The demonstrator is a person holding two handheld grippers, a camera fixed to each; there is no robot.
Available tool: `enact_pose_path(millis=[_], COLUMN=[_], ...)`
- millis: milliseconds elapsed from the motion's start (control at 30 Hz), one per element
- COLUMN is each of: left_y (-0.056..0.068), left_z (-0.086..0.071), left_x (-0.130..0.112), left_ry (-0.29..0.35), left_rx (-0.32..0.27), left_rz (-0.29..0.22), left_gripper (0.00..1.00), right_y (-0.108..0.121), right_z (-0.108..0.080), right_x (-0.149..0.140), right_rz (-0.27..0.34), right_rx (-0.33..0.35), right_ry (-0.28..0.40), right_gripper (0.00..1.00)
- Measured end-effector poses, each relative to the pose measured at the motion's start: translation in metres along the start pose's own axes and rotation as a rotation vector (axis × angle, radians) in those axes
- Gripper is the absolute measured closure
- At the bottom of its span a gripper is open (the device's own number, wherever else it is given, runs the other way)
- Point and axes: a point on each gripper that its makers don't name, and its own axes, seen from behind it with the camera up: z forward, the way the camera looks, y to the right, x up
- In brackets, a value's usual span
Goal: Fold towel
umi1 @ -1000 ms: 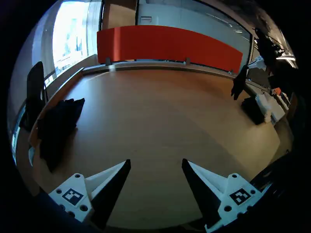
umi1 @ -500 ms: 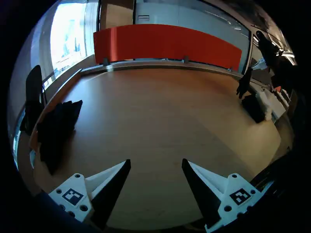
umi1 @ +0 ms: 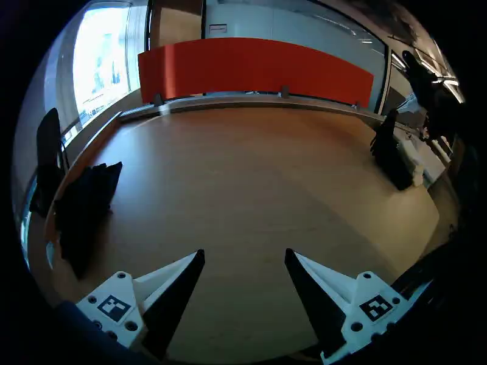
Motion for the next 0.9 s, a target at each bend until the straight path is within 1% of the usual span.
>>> enact_pose_path(millis=[200, 500, 900], left_y=[0.002, 0.005, 0.007], left_z=[0.001, 0.002, 0.001], left_x=[0.002, 0.003, 0.002], left_ry=[0.004, 0.009, 0.014], left_rx=[-0.007, -0.019, -0.026], left_rz=[-0.002, 0.000, 0.011], left_gripper=[0.02, 0.02, 0.02], right_y=[-0.001, -0.014, -0.017], right_z=[-0.008, -0.021, -0.029], right_x=[-0.021, -0.055, -0.098], right_rz=[0.023, 0.031, 0.058], right_rx=[-0.003, -0.008, -0.035], right_ry=[-0.019, -0.054, -0.107], right_gripper=[0.96, 0.96, 0.96])
